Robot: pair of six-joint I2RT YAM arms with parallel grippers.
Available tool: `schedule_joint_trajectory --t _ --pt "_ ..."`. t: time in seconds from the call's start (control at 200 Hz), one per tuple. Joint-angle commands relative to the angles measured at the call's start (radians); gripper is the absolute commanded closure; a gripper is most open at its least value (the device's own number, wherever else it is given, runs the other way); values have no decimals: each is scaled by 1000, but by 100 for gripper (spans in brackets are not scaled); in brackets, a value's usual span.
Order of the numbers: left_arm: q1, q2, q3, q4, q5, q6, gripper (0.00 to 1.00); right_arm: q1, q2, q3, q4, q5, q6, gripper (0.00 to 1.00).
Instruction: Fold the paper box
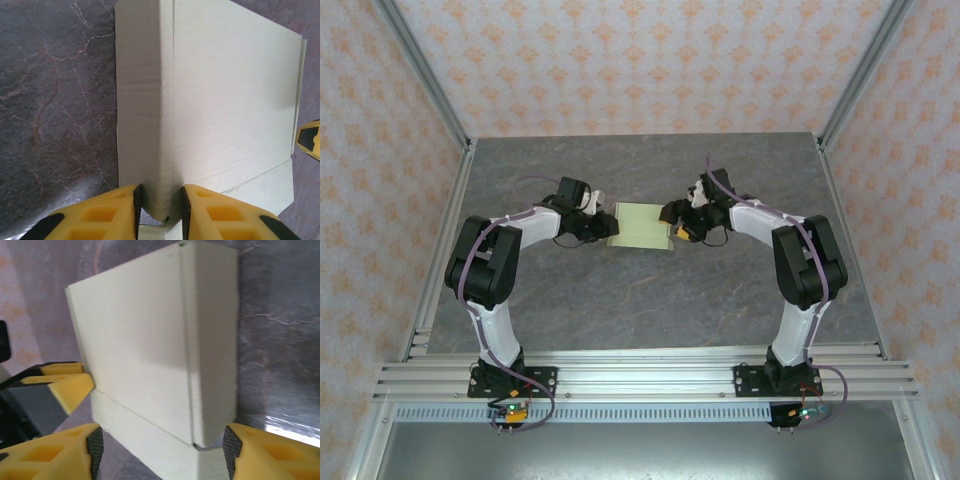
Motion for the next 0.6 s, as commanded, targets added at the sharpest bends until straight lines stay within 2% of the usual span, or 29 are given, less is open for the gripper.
schedule_joint_trajectory --t 0.0,0.26,0.536,0.596 --pt "17 58 -37 -62 -45 -24 72 -10 53 5 70 -82 69 33" --pt "24 66 -16 -138 -95 1 72 -19 76 39 36 -81 59 29" --pt "32 49 -29 -125 -106 -17 74 -24 99 42 70 -109 77 27" --pt "34 38 -55 -88 -96 -18 74 -25 104 45 80 -120 80 24"
